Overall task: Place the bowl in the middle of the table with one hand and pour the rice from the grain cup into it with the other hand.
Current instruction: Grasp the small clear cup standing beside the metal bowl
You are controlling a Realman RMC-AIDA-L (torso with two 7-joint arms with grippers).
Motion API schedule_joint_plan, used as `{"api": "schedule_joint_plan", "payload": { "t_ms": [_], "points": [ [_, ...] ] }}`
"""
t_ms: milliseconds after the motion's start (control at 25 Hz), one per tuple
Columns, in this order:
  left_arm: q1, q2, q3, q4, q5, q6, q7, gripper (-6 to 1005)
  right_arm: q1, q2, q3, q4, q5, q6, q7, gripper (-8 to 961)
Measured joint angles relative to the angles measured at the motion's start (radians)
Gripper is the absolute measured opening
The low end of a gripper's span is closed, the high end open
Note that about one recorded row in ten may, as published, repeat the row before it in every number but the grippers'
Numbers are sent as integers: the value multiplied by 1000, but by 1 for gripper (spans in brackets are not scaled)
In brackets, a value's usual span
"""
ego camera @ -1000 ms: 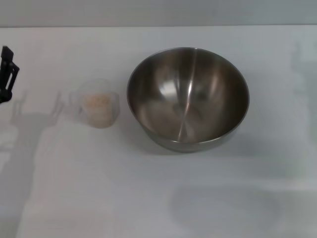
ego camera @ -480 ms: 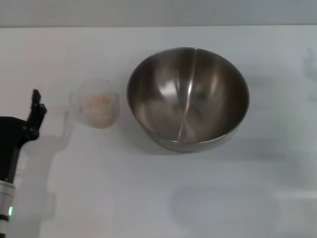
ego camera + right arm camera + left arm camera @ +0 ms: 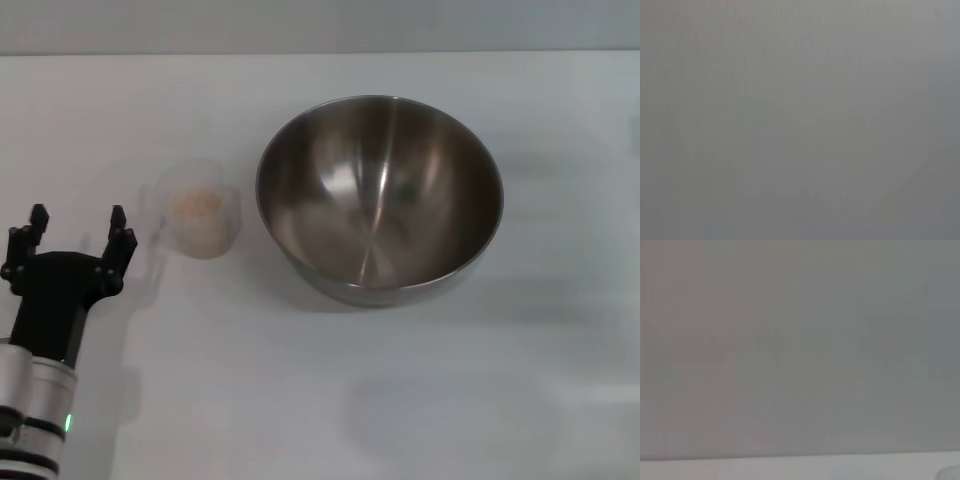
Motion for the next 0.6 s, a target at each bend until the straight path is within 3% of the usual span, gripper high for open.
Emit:
{"api": "schedule_joint_plan", "payload": {
  "t_ms": [160,600],
  "points": [
    [-24,0,41,-4,-72,-8,1,829,3,-15,-2,-1,-1,0,-1,488],
    [-21,0,45,-29,-86,-38,2,818,12,-31,-5,-3,-2,0,-1,487]
  ]
}}
